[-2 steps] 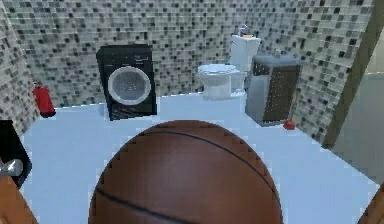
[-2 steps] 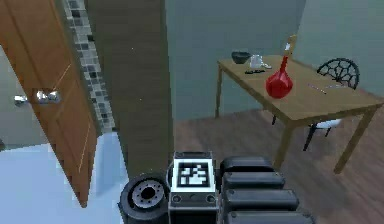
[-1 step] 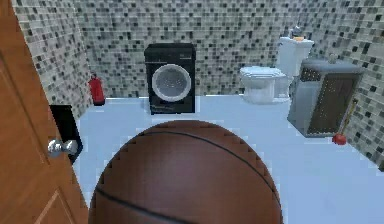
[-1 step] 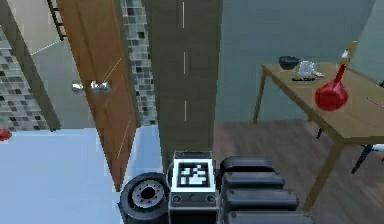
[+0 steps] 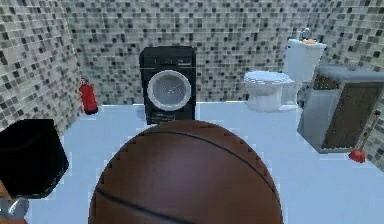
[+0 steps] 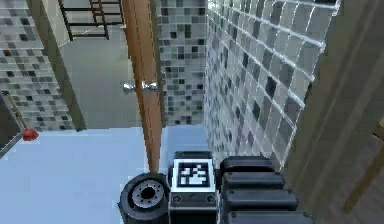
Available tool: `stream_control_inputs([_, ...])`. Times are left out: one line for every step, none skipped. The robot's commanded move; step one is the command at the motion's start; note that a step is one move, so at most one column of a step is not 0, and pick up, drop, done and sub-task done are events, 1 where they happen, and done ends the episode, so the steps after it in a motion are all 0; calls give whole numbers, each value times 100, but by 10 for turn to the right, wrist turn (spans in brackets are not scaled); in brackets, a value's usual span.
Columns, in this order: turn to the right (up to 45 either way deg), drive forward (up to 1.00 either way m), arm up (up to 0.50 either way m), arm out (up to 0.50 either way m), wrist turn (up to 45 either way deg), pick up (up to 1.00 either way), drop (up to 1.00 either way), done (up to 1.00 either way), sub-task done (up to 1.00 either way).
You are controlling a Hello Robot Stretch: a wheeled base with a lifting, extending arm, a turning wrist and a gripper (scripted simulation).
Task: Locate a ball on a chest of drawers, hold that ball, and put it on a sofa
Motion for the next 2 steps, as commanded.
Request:
stream_control_inputs([450,0,0,0,0,0,0,0,0])
stream_control_inputs([60,0,0,0,0,0,0,0,0])
